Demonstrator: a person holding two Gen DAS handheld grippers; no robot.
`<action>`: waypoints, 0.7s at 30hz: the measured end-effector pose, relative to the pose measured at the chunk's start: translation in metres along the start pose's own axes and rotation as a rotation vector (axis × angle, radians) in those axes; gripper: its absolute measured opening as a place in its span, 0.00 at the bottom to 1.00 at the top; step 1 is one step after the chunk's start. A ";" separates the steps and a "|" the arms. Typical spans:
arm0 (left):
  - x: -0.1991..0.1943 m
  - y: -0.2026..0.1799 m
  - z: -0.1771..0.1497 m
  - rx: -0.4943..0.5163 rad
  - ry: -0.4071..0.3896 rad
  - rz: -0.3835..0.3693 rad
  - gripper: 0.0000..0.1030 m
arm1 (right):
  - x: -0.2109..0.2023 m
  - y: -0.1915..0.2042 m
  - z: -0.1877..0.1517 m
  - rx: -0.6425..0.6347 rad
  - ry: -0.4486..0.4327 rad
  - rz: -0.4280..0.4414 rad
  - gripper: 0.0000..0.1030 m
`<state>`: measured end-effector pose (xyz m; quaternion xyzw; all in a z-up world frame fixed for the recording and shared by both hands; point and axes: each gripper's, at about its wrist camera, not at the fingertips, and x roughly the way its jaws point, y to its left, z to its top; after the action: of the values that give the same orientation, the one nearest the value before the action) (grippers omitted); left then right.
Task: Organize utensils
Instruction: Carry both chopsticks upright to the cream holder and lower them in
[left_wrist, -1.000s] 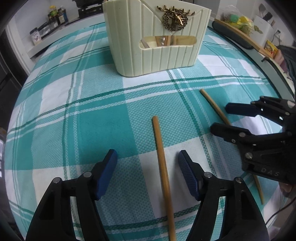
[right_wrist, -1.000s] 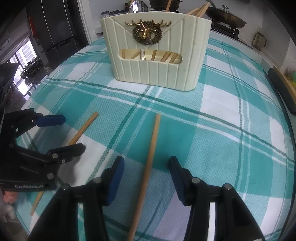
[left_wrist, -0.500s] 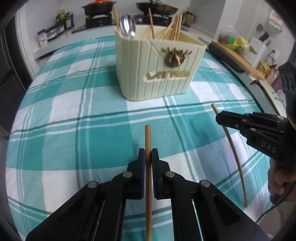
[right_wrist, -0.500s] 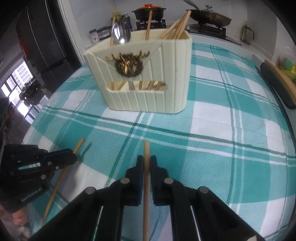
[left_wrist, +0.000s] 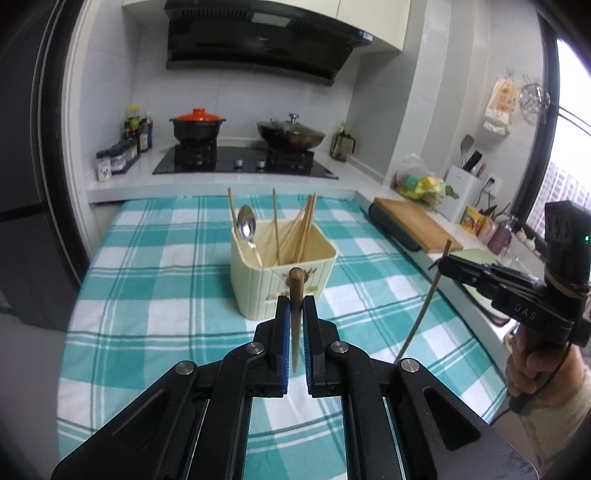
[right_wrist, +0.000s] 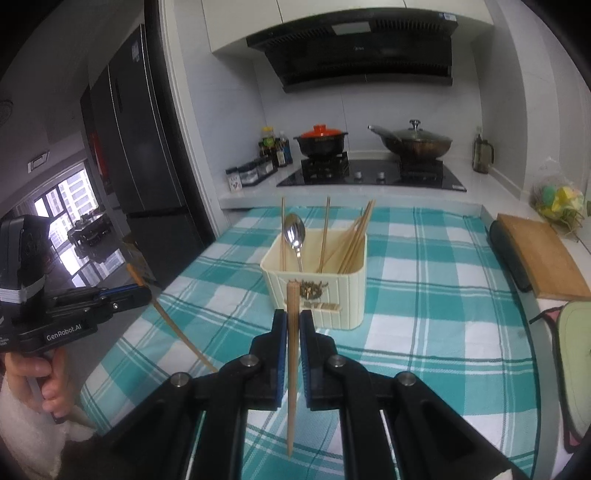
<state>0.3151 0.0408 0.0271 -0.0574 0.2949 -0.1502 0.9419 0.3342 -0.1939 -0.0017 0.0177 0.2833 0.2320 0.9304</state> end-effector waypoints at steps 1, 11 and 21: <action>-0.004 0.000 0.009 0.002 -0.019 0.001 0.05 | -0.005 0.002 0.006 -0.003 -0.033 -0.010 0.07; -0.002 -0.001 0.121 0.020 -0.175 0.027 0.05 | -0.009 0.006 0.104 -0.012 -0.258 -0.037 0.07; 0.107 0.018 0.145 -0.004 -0.049 0.076 0.05 | 0.067 -0.014 0.155 -0.030 -0.295 -0.081 0.07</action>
<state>0.4861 0.0268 0.0845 -0.0517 0.2740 -0.1122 0.9538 0.4722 -0.1613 0.0915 0.0261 0.1404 0.1934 0.9707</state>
